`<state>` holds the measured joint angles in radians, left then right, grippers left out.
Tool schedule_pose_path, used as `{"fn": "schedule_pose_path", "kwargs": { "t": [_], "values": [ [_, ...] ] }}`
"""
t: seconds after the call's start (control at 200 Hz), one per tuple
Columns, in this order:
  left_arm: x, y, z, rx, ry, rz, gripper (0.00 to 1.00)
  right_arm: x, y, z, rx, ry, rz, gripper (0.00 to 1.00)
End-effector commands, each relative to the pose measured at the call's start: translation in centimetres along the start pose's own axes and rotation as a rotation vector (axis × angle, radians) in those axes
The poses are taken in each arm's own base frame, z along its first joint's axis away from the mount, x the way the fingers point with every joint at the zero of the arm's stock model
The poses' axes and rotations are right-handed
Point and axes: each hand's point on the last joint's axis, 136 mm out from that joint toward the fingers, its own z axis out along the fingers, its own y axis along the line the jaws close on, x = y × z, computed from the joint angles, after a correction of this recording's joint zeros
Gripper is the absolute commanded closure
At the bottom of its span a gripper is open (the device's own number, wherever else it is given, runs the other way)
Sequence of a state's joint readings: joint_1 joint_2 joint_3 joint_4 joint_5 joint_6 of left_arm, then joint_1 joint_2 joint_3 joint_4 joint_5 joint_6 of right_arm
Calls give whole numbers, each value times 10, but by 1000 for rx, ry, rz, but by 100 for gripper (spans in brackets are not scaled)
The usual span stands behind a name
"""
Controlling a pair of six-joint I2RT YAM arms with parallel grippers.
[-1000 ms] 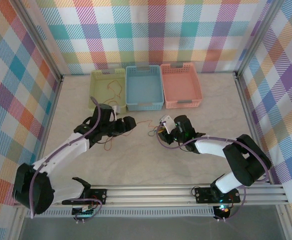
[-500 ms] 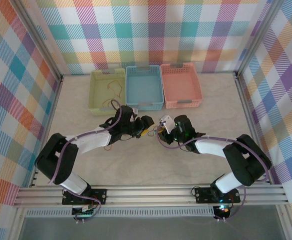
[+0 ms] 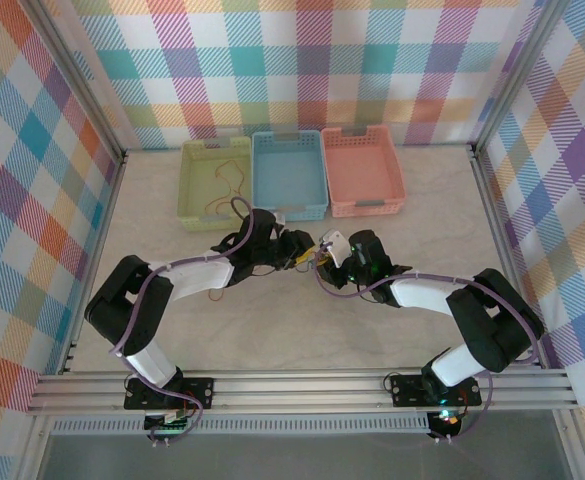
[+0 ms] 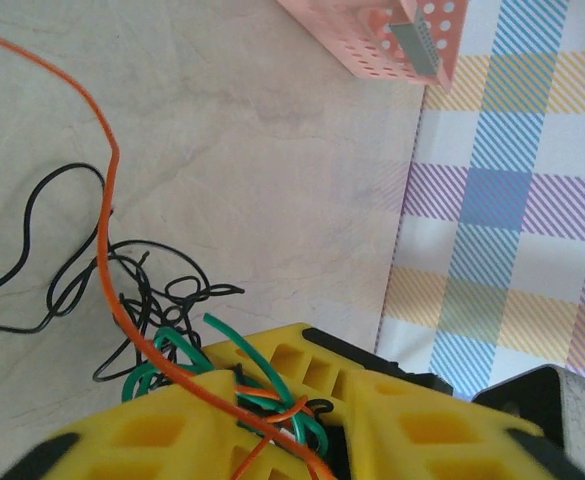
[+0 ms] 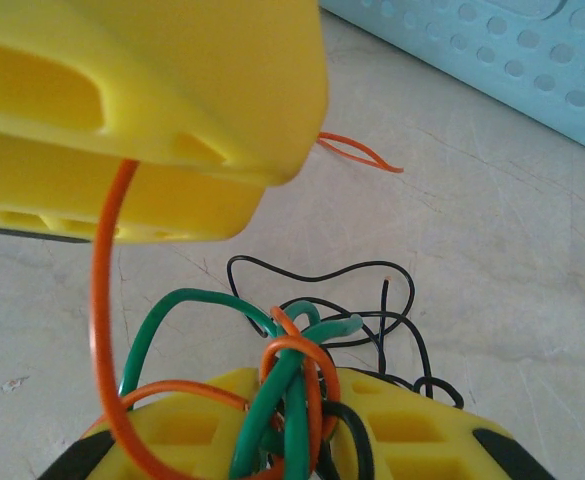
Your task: Untangle the cables
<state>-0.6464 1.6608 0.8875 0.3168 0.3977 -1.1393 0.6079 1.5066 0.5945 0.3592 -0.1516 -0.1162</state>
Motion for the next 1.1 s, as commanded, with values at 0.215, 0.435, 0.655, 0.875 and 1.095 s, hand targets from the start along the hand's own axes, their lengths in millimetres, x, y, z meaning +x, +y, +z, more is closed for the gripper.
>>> {"fn": "schedule_pose_path", "kwargs": {
  "t": [0.215,0.435,0.655,0.875,1.095],
  "values": [
    [-1,-25,1,91,-27,66,100,-18,6,-7,-37,-69,-18,75],
    [8,-50,-30,136,-34,172,100,-42,31,-31,-143,-261,-108,44],
    [22,-73,-64,169,-11,254,100,-69,61,-68,-259,-441,-217,38],
    [33,-93,-89,198,3,320,100,-83,72,-98,-270,-524,-297,47],
    [44,-105,-107,213,22,381,100,-87,72,-112,-232,-553,-340,68]
  ]
}}
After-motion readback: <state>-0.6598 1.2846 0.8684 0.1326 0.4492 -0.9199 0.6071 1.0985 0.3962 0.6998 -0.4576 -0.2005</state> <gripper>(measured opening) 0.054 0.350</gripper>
